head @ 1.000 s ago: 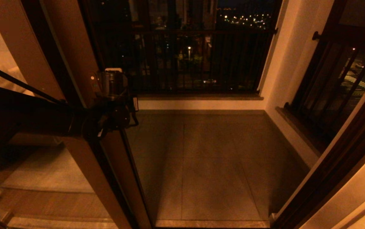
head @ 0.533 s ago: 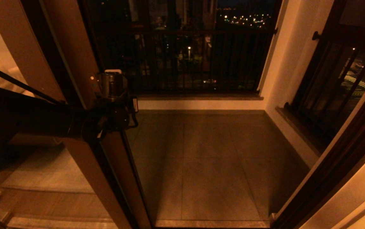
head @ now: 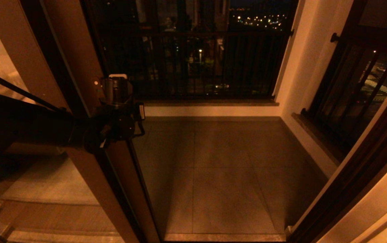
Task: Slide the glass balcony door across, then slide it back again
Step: Open the slid door
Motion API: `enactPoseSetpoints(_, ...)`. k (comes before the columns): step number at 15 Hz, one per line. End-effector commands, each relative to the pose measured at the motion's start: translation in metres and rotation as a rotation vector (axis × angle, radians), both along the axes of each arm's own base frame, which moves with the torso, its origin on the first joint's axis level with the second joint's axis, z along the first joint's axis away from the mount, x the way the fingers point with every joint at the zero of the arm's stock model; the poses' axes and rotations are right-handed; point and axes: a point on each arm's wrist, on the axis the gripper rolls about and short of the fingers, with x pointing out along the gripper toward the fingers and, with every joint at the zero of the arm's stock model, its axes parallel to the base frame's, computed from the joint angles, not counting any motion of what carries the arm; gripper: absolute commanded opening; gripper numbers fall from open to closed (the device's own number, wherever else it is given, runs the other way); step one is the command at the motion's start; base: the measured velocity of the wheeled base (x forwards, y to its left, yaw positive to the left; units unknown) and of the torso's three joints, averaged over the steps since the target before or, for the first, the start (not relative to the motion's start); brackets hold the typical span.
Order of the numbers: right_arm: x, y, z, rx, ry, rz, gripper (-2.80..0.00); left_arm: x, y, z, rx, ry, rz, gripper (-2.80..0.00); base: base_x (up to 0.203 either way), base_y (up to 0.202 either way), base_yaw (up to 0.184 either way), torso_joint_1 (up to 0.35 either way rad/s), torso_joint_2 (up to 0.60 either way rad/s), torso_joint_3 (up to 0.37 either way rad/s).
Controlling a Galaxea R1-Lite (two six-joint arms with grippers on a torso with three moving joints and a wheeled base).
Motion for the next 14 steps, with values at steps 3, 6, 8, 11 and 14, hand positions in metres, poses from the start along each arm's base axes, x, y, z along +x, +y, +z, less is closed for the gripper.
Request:
enactPoseSetpoints(3,0.0001,0.0000,-0.0004,0.000,0.001,0.000,-2.80,-0.0002,0.0016,-0.0004,0.002,-0.003,0.011,-2.80,0.000,0.000,0.000,0.000,0.00,0.000)
enactPoseSetpoints(6,0.0001,0.0000,-0.0004,0.000,0.001,0.000,-2.80,-0.0001,0.0017,0.0000,0.003,-0.004,0.012,-2.80,0.000,0.000,0.000,0.000,0.00,0.000)
enactPoseSetpoints(8,0.0001,0.0000,-0.0004,0.000,0.001,0.000,-2.80,-0.0001,0.0031,0.0002,0.002,-0.004,0.015,-2.80,0.000,0.000,0.000,0.000,0.00,0.000)
enactPoseSetpoints(11,0.0001,0.0000,-0.0004,0.000,0.001,0.000,-2.80,0.0002,0.0041,0.0002,0.002,-0.004,0.018,-2.80,0.000,0.000,0.000,0.000,0.00,0.000)
enactPoseSetpoints(14,0.0001,0.0000,-0.0004,0.000,0.001,0.000,-2.80,0.0008,0.0029,0.0037,-0.002,-0.020,0.015,-2.80,0.000,0.000,0.000,0.000,0.00,0.000)
